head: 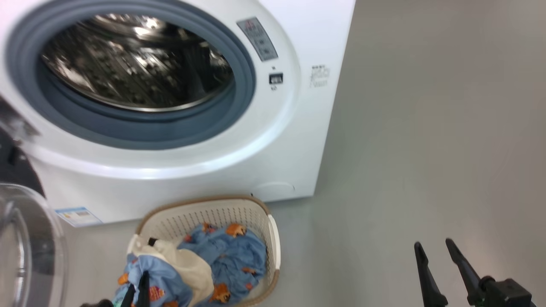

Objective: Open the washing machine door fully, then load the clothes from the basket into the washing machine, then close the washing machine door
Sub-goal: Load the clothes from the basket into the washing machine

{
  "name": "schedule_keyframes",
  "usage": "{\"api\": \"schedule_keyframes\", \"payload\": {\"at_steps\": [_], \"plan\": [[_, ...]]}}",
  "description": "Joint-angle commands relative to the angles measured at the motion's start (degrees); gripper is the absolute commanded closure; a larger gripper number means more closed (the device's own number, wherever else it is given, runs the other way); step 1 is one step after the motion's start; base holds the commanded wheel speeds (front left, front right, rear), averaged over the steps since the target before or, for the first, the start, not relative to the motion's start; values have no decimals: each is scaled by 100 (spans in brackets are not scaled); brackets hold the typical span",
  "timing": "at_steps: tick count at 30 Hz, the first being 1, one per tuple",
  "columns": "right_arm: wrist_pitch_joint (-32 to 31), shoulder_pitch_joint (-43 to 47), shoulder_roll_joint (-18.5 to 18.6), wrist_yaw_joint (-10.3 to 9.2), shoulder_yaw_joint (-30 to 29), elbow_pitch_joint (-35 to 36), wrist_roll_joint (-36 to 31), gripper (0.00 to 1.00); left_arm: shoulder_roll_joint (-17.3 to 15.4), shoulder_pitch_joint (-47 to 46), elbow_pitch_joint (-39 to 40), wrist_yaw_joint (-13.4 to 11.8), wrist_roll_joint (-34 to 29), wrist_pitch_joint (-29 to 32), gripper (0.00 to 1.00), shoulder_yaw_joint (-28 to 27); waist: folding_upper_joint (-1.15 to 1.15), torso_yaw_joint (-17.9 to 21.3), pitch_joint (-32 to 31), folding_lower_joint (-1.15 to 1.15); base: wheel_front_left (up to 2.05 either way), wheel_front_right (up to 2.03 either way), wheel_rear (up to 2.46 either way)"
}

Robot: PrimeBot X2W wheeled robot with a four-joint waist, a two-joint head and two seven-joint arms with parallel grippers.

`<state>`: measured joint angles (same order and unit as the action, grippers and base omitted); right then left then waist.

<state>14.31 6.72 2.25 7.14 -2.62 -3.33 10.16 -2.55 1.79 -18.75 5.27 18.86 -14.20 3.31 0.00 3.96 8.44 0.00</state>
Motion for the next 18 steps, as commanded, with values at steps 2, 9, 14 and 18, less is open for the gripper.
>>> {"api": "schedule_keyframes", "payload": {"at_steps": [2, 9, 14, 18], "plan": [[69, 120, 72, 35, 102, 144, -50, 0, -35, 215, 480, -65, -5, -79, 100, -123, 0, -322, -727, 0, 0, 0, 0], [69, 250, 79, 35, 50, 236, -46, 0, -34, 712, 1444, -267, -105, -80, 100, 24, 0, -306, -910, 0, 0, 0, 0], [69, 321, 94, 35, 17, 259, -66, 0, -33, 883, 1766, -380, -162, -80, 100, 53, 0, -312, -991, 0, 0, 0, 0], [69, 425, 124, 35, -30, 269, -96, 0, -33, 1028, 1923, -474, -177, -80, 100, 33, 0, -333, -1095, 0, 0, 0, 0]]}}
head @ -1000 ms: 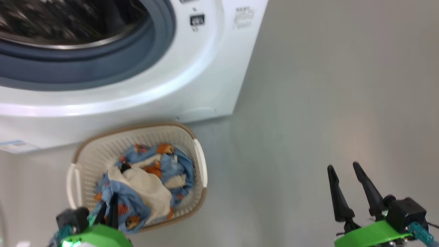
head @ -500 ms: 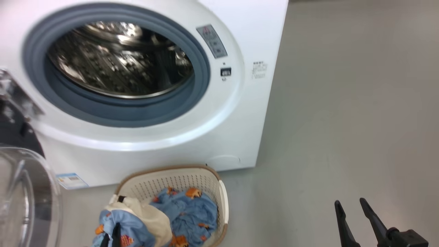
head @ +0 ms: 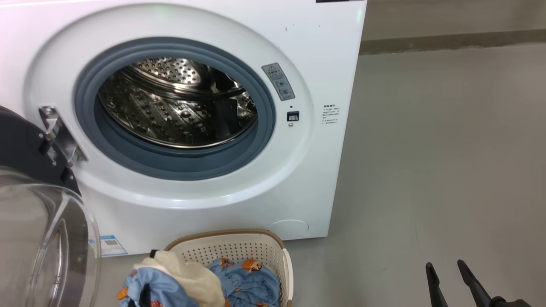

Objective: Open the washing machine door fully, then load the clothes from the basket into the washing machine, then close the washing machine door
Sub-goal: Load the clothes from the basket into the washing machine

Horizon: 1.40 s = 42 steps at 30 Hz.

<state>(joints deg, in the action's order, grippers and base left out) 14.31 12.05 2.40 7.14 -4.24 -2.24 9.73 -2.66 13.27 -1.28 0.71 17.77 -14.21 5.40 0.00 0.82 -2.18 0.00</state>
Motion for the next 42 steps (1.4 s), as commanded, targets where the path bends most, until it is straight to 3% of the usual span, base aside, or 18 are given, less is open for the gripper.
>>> {"api": "schedule_keyframes", "payload": {"at_steps": [1, 11, 21, 34, 38, 42], "plan": [[69, -87, 113, 35, 117, 163, -55, 0, -22, -91, 203, -34, -73, -79, 100, -176, 0, -27, -51, 0, 0, 0, 0], [69, -65, 137, 35, 178, 155, -50, 0, -22, -20, 294, -33, -125, -79, 100, -73, 0, -45, -124, 0, 0, 0, 0], [69, -119, 108, 35, 304, 110, -1, 0, -22, -497, 173, 13, -31, -79, 100, -28, 0, 259, 91, 0, 0, 0, 0], [69, -544, 50, 35, 582, 130, 345, 0, -134, -2741, -836, 306, -241, -79, 100, -455, 0, 1279, 1123, 0, 0, 0, 0], [69, -682, 49, 35, 646, 112, 517, 0, -323, -3342, -1211, 353, -270, -79, 100, -678, 0, 1572, 1424, 0, 0, 0, 0], [69, -845, 49, 35, 790, 102, 726, 0, -718, -4142, -1776, 366, -340, -79, 100, -1005, 0, 1962, 1852, 0, 0, 0, 0]]}}
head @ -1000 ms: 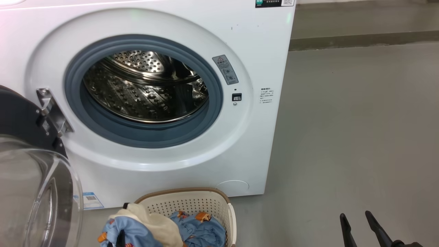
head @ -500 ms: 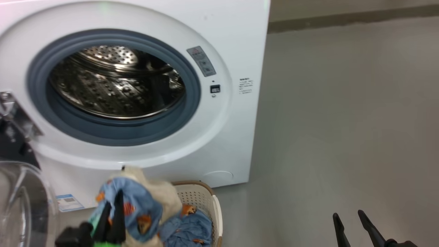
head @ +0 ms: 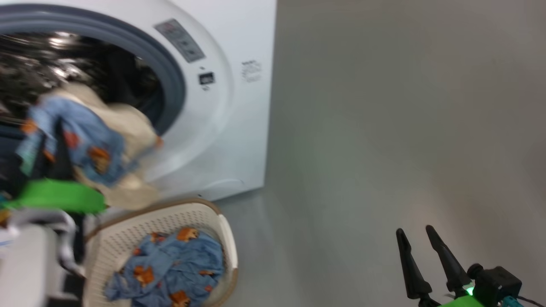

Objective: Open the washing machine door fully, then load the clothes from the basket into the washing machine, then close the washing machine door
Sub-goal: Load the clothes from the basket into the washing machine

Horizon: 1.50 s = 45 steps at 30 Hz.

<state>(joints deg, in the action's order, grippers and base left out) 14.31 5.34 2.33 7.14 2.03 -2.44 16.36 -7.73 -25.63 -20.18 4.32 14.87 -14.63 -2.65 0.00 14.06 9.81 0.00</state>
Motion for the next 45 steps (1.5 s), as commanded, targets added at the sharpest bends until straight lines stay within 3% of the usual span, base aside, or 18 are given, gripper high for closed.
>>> {"api": "schedule_keyframes", "payload": {"at_steps": [1, 11, 17, 28, 36, 41, 44, 45], "plan": [[69, -208, 55, 35, 201, 121, 111, 0, -335, -455, -27, -2, -95, -37, 100, -264, 0, 726, 767, 0, 0, 0, 0], [69, -563, 55, 35, 811, 99, 497, 0, -1378, -2315, -1734, -67, -417, -37, 100, -523, 0, 1372, 1906, 0, 0, 0, 0], [69, -775, 55, 35, 1077, 142, 644, 0, -1770, -3271, -2350, -118, -645, -37, 100, -410, 0, 1559, 2390, 0, 0, 0, 0], [69, -924, 55, 35, 1487, 160, 796, 0, -2033, -4776, -2501, 3, -793, -37, 100, -191, 0, 1718, 2850, 0, 0, 0, 0], [69, -890, 55, 35, 1517, 180, 837, 0, -2158, -5225, -2237, -350, -1039, -37, 100, -164, 0, 1815, 2905, 0, 0, 0, 0], [69, -852, 54, 35, 1485, 140, 837, 0, -2158, -5216, -2818, -454, -1229, 40, 98, 34, 0, 1715, 2851, 0, 0, 0, 0], [69, -887, 54, 35, 1486, 133, 823, 0, -2072, -5303, -3167, -619, -1280, 44, 53, 100, 0, 1586, 2795, 0, 0, 0, 0], [69, -909, 54, 35, 1476, 123, 813, 0, -2035, -5318, -3260, -668, -1317, 42, 0, 147, 0, 1539, 2776, 0, 0, 0, 0]]}}
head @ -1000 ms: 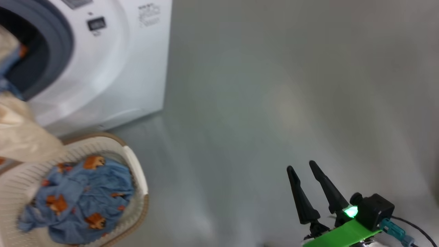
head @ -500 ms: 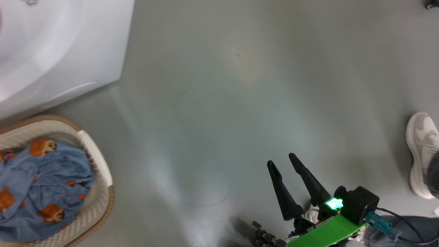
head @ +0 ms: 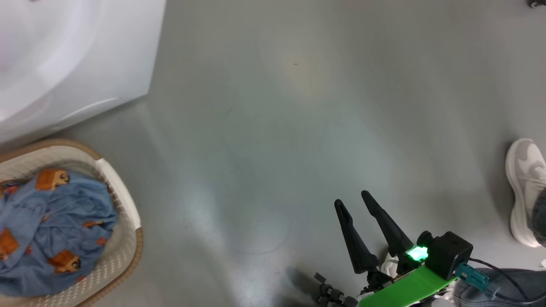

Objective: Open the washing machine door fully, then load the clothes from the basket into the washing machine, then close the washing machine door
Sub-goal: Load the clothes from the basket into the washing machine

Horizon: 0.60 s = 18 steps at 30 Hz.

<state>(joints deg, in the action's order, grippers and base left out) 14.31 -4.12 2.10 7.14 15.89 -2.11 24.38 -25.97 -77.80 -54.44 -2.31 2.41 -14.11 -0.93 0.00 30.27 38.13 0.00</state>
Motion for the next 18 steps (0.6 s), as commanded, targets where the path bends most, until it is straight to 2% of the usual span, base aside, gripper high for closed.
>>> {"api": "schedule_keyframes", "payload": {"at_steps": [1, 11, 18], "plan": [[69, 10, 78, 35, 79, 80, 3, 0, -182, -103, 70, -60, -119, -11, 0, 28, 0, -125, -84, 0, 0, 0, 0], [69, -93, 77, 35, -128, 0, -198, 0, 235, -57, -508, -459, -223, -30, 0, 282, 0, -603, -429, 0, 0, 0, 0], [69, -145, 77, 35, -287, -96, -364, 0, 647, 421, -513, -544, 79, -79, 0, 167, 0, -1025, -747, 0, 0, 0, 0]]}}
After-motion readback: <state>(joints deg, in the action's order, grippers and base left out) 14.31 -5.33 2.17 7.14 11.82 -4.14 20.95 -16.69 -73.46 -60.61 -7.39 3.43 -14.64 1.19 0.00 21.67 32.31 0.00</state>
